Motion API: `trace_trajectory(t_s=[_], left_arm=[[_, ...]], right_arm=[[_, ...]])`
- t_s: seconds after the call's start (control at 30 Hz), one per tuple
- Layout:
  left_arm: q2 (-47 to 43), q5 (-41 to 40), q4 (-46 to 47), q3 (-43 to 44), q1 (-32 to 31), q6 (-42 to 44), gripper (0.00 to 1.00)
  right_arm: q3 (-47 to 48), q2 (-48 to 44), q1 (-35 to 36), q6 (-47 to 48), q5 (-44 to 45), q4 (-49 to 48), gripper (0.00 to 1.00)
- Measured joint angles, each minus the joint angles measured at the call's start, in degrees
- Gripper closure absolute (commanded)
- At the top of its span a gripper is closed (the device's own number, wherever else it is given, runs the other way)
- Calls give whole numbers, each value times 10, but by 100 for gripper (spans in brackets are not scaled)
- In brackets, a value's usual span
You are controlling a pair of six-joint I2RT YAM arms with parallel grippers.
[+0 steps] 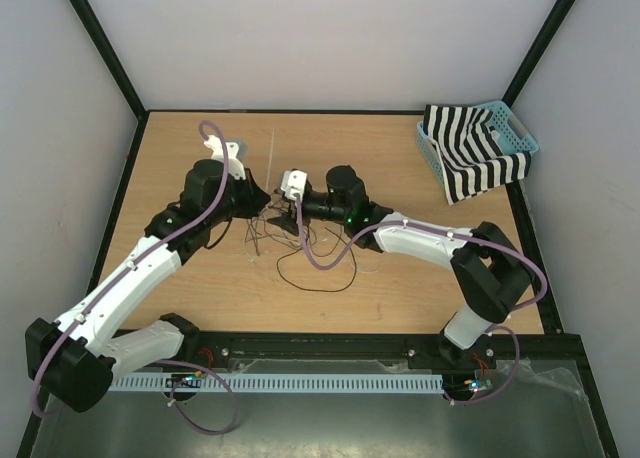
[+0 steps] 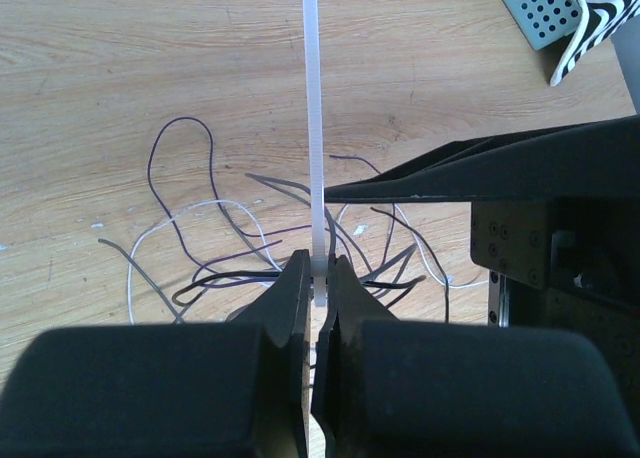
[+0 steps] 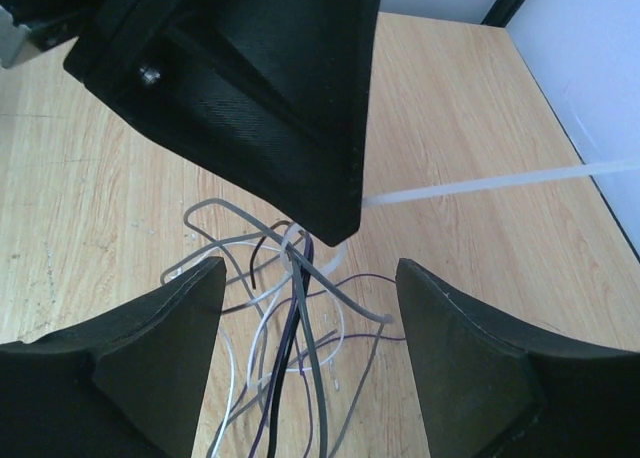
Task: Zip-tie the wires
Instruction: Adjust the cable at the center of the board.
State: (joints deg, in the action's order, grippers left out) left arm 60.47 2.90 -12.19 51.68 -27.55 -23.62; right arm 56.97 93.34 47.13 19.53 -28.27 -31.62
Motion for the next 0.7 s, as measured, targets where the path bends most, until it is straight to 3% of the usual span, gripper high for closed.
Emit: trace_trajectory(t_s=[0.27,0.7], left_arm=[[-1,1,1,0,0,0,100],[-6,0,1,0,0,0,100]], right_arm=[[7,12,0,-1,-18,13,40],[7,14,-1,3,-15,40,74]])
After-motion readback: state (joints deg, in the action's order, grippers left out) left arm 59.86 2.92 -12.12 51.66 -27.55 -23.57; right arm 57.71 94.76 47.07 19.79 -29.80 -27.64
